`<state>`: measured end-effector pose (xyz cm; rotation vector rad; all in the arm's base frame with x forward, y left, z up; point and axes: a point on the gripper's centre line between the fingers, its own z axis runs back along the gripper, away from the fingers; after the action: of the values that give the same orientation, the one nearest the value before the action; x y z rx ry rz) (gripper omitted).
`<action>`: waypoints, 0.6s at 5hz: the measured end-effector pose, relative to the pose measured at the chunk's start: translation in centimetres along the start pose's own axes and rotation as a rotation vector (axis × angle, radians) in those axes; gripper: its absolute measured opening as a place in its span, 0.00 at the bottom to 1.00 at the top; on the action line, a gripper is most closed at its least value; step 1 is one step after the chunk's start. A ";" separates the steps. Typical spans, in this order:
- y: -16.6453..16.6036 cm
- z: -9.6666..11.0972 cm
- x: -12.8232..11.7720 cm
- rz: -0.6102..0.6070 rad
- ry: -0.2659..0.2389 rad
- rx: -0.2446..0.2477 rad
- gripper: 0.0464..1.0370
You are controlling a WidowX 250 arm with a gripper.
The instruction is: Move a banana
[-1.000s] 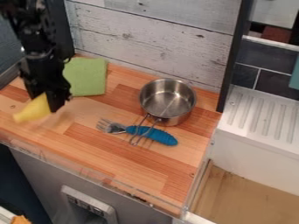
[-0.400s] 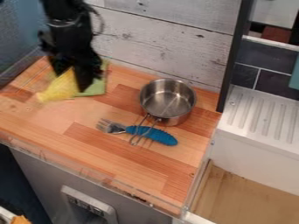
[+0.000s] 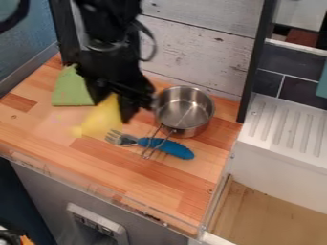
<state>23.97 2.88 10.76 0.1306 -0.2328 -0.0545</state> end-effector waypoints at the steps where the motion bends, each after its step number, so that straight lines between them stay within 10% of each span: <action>1: -1.8 -0.2 -0.4 -0.010 0.006 -0.018 0.50; 3: -5.0 -1.6 -0.4 -0.089 0.005 -0.060 0.50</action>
<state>23.78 -1.89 8.48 0.0813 -0.2198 -0.1498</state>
